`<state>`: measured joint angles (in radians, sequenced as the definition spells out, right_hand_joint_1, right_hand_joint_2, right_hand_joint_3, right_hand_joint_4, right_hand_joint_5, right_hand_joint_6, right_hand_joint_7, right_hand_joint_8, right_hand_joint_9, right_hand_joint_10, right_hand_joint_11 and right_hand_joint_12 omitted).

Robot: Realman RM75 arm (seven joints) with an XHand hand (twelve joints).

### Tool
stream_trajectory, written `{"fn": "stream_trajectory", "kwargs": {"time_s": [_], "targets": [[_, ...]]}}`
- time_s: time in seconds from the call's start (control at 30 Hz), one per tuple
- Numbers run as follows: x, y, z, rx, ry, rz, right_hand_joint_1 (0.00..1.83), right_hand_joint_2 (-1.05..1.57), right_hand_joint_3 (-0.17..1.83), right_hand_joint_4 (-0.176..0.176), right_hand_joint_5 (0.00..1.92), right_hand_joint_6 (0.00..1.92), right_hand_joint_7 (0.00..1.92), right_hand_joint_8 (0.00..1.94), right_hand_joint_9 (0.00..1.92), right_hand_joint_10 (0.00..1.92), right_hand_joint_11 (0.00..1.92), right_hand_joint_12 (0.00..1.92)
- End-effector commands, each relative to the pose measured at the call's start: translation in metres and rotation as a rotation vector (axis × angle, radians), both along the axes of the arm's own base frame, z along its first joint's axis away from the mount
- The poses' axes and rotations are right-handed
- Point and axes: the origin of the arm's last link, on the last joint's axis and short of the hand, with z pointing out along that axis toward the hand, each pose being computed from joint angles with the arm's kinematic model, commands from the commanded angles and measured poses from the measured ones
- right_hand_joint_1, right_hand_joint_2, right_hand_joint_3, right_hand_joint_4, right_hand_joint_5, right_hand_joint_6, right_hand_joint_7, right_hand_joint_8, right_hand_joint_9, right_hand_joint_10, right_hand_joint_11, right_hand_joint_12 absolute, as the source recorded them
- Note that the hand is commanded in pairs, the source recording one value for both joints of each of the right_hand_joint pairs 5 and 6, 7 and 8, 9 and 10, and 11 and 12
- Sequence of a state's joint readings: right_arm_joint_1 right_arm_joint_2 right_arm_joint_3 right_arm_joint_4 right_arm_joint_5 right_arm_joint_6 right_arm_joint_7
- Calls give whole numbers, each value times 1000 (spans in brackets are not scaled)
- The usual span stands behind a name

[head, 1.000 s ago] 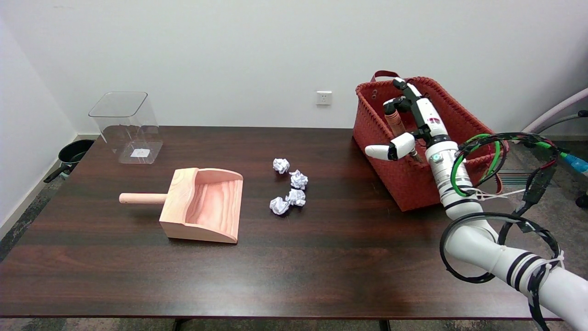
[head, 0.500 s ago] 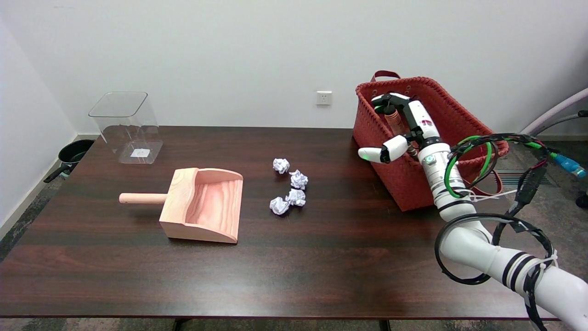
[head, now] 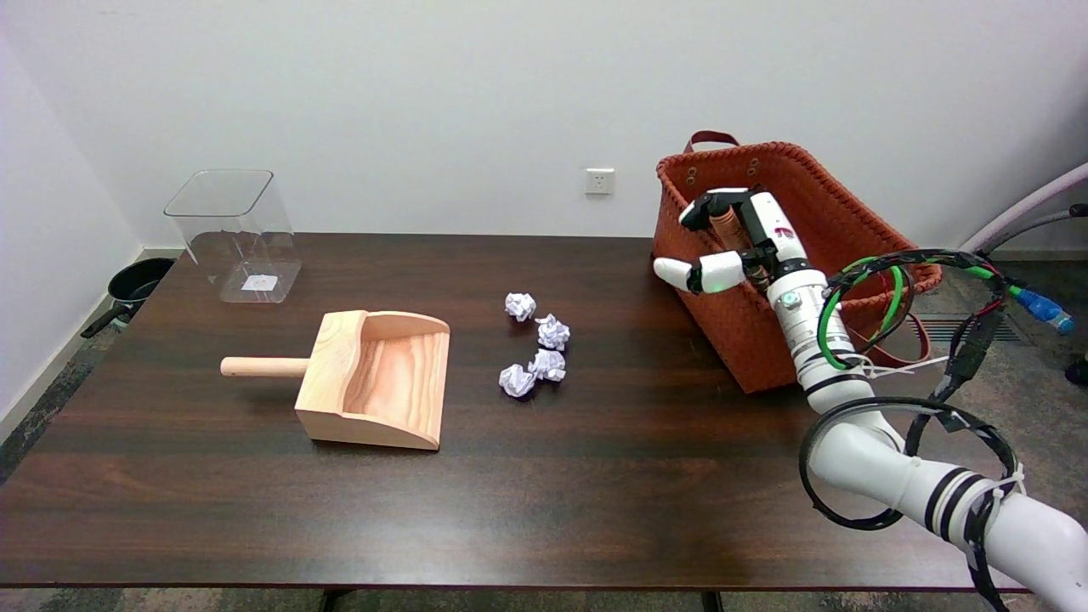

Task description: Pick up the broom in the basket.

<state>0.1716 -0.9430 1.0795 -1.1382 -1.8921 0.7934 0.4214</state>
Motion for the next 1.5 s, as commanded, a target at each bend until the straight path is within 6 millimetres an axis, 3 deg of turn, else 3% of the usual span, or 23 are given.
{"fn": "stream_trajectory", "kwargs": {"time_s": [0.03, 0.27, 0.67, 0.97, 1.23, 1.5], "targets": [[-5, 0, 0, -7, -29, -14, 1077, 345, 780, 0, 1133, 1133, 1109, 1109, 1107, 1107, 811, 811], [-5, -1, 2, -17, -43, -13, 1008, 719, 825, 0, 1350, 1350, 1286, 1286, 1294, 1294, 1098, 1098], [-3, -5, 4, -27, -42, -6, 991, 730, 917, 0, 1384, 1384, 1293, 1293, 1308, 1308, 1125, 1125], [17, -15, 8, -53, -37, 75, 974, 706, 933, 0, 1418, 1418, 1287, 1287, 1318, 1318, 1128, 1128], [37, -27, 8, -55, -38, 130, 967, 742, 907, 0, 1431, 1431, 1334, 1334, 1435, 1435, 1310, 1310], [39, -30, 7, -52, -37, 135, 939, 693, 989, 0, 1536, 1536, 1405, 1405, 1526, 1526, 1422, 1422]]}}
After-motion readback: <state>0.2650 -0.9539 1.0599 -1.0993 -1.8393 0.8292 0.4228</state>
